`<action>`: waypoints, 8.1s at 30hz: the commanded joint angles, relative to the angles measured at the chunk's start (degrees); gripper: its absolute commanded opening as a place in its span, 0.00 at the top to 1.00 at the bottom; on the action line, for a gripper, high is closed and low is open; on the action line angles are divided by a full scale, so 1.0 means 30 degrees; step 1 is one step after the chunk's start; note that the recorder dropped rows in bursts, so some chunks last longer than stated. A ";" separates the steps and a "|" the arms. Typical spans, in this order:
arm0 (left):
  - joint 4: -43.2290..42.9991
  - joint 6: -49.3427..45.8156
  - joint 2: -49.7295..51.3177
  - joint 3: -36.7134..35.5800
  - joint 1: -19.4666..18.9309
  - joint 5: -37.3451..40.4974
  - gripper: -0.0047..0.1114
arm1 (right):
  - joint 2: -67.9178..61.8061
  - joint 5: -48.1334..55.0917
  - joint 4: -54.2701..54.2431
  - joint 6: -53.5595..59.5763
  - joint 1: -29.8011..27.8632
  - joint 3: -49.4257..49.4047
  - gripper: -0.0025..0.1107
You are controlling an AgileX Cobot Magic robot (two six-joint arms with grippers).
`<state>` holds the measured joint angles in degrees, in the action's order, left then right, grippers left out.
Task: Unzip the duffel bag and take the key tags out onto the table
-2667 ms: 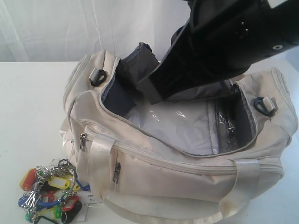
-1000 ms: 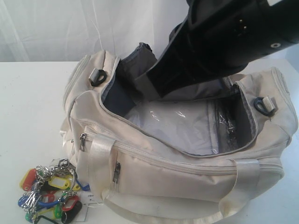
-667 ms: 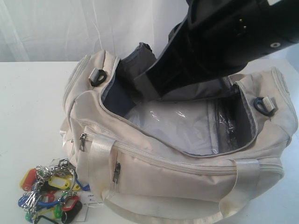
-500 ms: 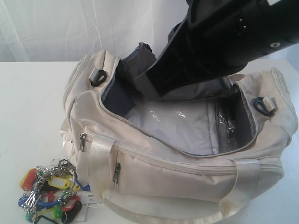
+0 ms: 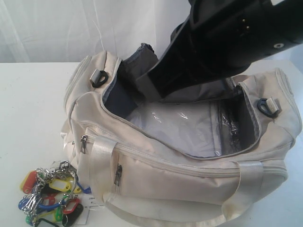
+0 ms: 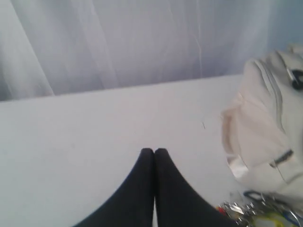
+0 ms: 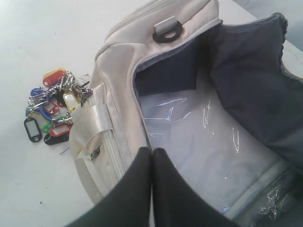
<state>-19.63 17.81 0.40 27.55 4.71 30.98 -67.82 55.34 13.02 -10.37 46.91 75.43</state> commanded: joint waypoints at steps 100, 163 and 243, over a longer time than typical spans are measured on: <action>0.6875 -0.5493 -0.0132 -0.9183 -0.2241 -0.6481 0.96 | 0.0114 -0.0193 0.0041 -0.0341 -0.0039 -0.0074 0.98; 0.6875 -0.5493 -0.0132 -0.9183 -0.2287 -0.6623 0.96 | 1.7819 -0.0130 -0.0181 -0.0337 -1.6521 -0.0816 0.98; 0.6875 -0.5493 -0.0132 -0.9183 -0.2287 -0.6625 0.96 | 2.2608 -1.1788 -0.4340 0.6882 -1.6521 -2.5142 0.98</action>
<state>0.51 0.77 0.29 0.23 -1.93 11.31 -0.27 19.80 0.00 8.64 -2.32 0.28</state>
